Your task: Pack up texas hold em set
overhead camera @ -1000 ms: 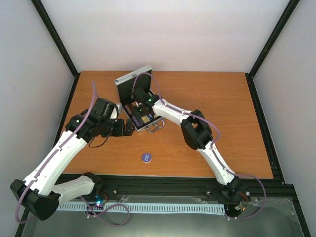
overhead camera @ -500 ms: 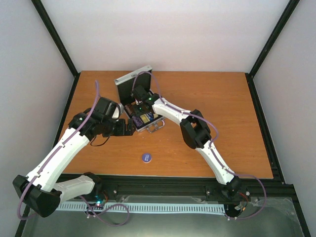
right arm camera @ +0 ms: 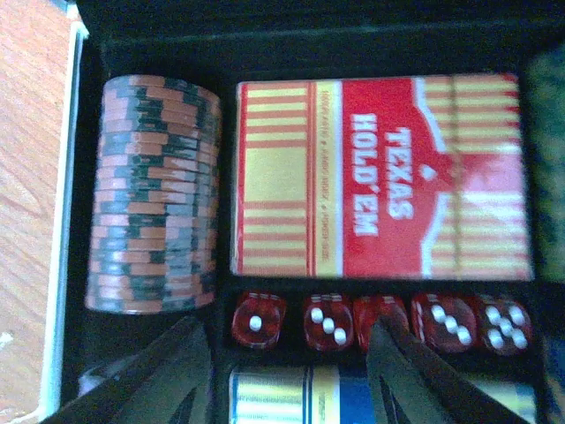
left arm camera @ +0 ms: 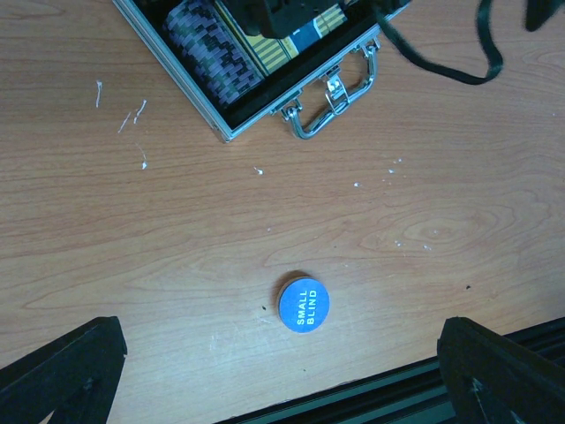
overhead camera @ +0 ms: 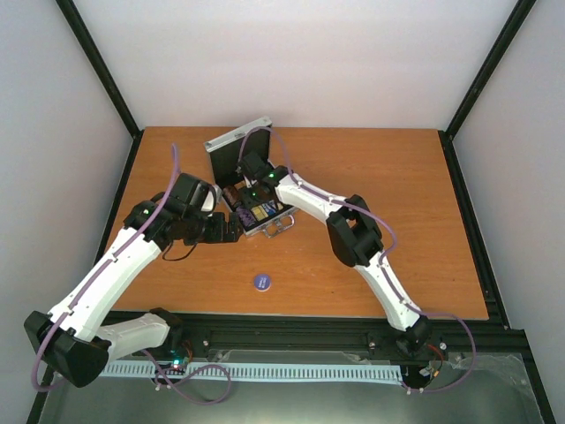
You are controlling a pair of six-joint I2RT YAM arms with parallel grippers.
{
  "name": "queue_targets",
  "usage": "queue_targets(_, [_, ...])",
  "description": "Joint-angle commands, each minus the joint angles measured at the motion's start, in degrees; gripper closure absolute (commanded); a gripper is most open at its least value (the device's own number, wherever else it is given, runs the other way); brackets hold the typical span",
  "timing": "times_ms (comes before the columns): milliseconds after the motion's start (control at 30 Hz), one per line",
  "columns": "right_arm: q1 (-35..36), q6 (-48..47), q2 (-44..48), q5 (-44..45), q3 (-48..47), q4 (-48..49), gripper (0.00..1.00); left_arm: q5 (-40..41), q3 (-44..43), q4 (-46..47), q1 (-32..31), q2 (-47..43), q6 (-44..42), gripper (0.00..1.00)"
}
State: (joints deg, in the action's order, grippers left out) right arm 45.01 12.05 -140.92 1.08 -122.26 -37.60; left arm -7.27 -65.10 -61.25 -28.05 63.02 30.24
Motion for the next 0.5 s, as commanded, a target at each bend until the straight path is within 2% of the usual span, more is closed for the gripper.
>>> queue_targets(0, [0.04,0.06,8.18,0.70,2.66,-1.17,0.42,-0.31,-2.83,0.92,0.37,-0.27,-0.30,0.00])
queue_targets(67, [0.45,0.15,11.44,1.52,5.48,-2.36,0.26,-0.68,-3.65,0.74,0.37,-0.20,-0.42,0.00])
queue_targets(133, [0.90,0.36,14.97,1.97,9.51,-3.15,0.03,-0.95,-4.67,0.26,0.37,0.04,-0.53,0.00])
queue_targets(167, [1.28,0.69,16.71,2.28,11.93,-3.44,0.00,-1.22,-5.29,0.19,0.32,0.20,-0.53,0.00])
queue_targets(333, [3.98,3.02,25.23,2.75,23.96,-7.11,0.00,-2.82,-9.54,-0.37,0.37,0.15,0.26,0.00])
queue_targets(467, [9.11,4.93,31.37,2.83,34.56,-8.80,0.00,-2.51,-12.00,-1.06,0.37,-1.35,0.95,0.00])
